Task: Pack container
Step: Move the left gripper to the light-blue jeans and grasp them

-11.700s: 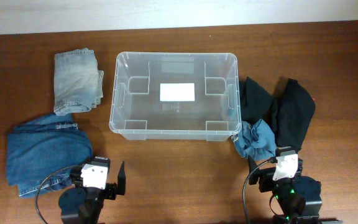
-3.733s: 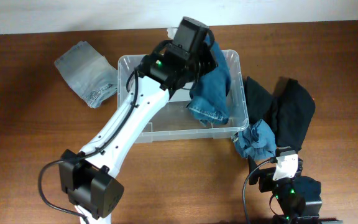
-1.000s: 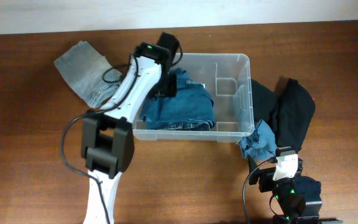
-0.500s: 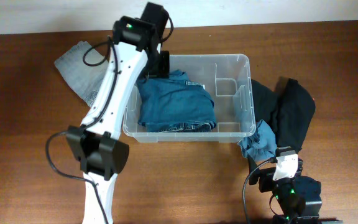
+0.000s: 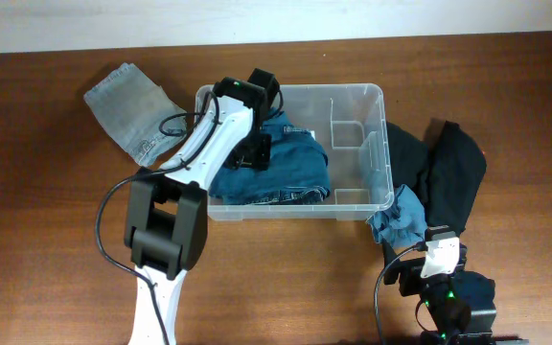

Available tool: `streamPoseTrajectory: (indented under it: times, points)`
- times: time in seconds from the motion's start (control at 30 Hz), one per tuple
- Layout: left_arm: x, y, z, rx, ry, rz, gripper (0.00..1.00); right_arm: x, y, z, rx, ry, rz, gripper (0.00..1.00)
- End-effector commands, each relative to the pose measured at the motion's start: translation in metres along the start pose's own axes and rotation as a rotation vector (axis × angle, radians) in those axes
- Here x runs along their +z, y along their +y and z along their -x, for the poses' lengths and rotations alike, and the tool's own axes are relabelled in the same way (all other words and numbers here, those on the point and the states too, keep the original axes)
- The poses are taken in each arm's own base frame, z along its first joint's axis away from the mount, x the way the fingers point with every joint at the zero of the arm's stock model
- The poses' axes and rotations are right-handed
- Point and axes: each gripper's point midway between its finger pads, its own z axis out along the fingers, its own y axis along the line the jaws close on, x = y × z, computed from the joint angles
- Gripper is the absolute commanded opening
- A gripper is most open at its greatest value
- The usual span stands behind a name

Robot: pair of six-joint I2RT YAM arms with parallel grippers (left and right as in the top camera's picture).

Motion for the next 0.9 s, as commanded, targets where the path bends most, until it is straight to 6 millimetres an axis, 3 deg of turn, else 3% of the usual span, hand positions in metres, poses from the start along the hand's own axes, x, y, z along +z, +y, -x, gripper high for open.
streamPoseTrajectory:
  times: [0.0,0.13,0.17,0.27,0.37,0.43,0.5,0.6,0.73,0.87]
  points:
    - [-0.028,0.022,0.015,-0.032,-0.034,0.008,0.56,0.001,0.001,-0.001,0.003,-0.001,0.007,0.99]
    - [-0.119,0.050,0.045,-0.108,-0.211,-0.038,0.64,0.001,0.001,-0.001,0.003,-0.001,0.007,0.98]
    - [-0.154,0.064,0.052,-0.139,-0.292,-0.056,0.69,0.001,0.001,-0.001,0.003,-0.001,0.007,0.98]
    - [-0.214,0.100,0.057,-0.220,-0.453,-0.094,0.79,0.001,0.001,-0.001,0.003,-0.001,0.007,0.98]
    - [-0.247,0.156,0.056,-0.336,-0.561,-0.104,0.82,0.001,0.001,-0.001,0.003,-0.001,0.007,0.98]
    - [-0.242,0.209,0.052,-0.449,-0.554,-0.113,0.82,0.001,0.001,-0.001,0.003,-0.001,0.007,0.98]
    - [-0.228,0.240,0.047,-0.518,-0.515,-0.132,0.82,0.001,0.001,-0.001,0.003,-0.001,0.007,0.98]
    - [-0.184,0.292,0.033,-0.654,-0.389,-0.205,0.82,0.001,0.001,-0.001,0.003,-0.001,0.007,0.98]
    - [-0.125,0.325,0.023,-0.744,-0.252,-0.353,0.86,0.001,0.001,-0.001,0.003,-0.001,0.007,0.98]
    - [-0.079,0.331,0.034,-0.650,-0.255,-0.569,0.86,0.001,0.001,-0.001,0.003,-0.001,0.007,0.98]
